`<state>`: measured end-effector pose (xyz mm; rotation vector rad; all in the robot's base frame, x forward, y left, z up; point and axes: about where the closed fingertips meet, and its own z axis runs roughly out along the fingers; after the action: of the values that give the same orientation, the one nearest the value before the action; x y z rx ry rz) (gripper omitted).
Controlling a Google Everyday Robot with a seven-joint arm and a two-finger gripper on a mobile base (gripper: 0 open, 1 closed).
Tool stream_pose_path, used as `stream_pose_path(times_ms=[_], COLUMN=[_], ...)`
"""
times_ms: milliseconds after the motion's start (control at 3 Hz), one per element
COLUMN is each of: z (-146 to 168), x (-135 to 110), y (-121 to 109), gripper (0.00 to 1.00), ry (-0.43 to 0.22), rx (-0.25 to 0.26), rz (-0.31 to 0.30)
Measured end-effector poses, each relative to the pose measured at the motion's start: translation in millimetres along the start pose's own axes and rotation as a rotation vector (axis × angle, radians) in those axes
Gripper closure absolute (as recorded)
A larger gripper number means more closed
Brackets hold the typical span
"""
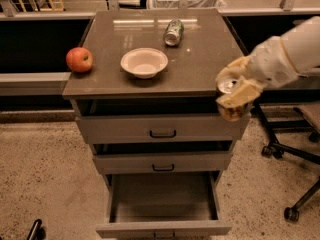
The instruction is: Pick orange can from bottom drawer and place on counter
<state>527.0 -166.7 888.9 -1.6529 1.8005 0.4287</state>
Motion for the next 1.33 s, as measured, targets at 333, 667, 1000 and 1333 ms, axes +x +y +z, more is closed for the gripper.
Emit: stream_pose_path(times_ms=[333, 667, 1000, 1333], z=[41, 60, 40, 41], x=[-16, -49, -66, -67], y=[-41, -89, -109, -110], gripper=[1.0, 1.0, 1.0, 1.0], ry=[-0.017, -0.115, -0.152, -0.159], rx=[-0.112, -0.124, -0.066, -0.068], rz=[0.115, 0.154, 0.126, 0.126])
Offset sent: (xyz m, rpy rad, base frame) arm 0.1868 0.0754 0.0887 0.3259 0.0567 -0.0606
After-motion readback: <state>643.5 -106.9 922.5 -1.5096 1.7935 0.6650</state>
